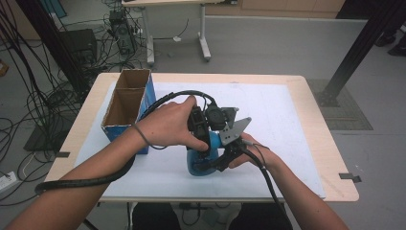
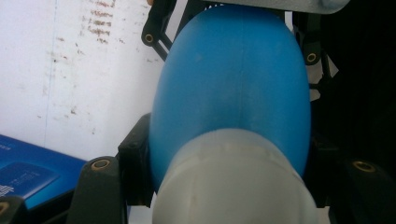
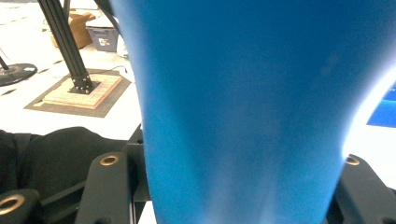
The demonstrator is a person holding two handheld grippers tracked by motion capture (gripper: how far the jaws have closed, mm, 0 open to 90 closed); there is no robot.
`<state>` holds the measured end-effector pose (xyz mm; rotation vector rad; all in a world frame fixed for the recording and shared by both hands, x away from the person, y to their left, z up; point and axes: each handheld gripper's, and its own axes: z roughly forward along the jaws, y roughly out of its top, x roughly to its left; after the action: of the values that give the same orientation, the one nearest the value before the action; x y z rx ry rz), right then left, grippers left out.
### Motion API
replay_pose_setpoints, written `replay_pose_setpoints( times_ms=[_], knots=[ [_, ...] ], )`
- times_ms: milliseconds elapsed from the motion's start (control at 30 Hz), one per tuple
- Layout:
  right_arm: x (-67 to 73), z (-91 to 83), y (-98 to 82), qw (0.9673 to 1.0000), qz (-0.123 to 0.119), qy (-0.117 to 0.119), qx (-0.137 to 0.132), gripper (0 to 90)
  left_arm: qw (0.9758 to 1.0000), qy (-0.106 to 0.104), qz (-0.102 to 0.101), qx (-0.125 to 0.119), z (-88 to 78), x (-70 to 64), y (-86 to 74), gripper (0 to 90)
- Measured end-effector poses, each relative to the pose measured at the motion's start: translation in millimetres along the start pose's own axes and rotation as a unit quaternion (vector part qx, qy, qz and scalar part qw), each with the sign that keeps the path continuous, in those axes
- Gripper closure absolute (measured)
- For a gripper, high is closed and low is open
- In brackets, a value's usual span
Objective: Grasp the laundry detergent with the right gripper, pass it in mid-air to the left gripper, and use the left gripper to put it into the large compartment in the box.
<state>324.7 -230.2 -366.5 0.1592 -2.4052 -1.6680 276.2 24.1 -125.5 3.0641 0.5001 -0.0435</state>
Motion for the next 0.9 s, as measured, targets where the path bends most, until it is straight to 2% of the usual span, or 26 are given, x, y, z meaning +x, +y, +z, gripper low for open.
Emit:
replay_pose_setpoints(
  times_ms=[133,467,900],
  knots=[
    [-0.1,-1.6,-0.1,1.0000,-0.001,-0.001,-0.003,42.3,1.0000,0.004,0.000,-0.008,-1.8,-2.0,-2.4,37.4],
    [1.1,-0.9,0.4,1.0000,-0.002,-0.001,-0.003,42.3,1.0000,0.004,-0.001,-0.003,-1.4,-2.9,-1.4,37.5],
    [2.4,1.0,-4.6,0.9998,-0.003,-0.005,-0.020,41.3,0.9999,0.010,0.000,0.000,-5.5,-5.7,-0.3,37.6]
  ],
)
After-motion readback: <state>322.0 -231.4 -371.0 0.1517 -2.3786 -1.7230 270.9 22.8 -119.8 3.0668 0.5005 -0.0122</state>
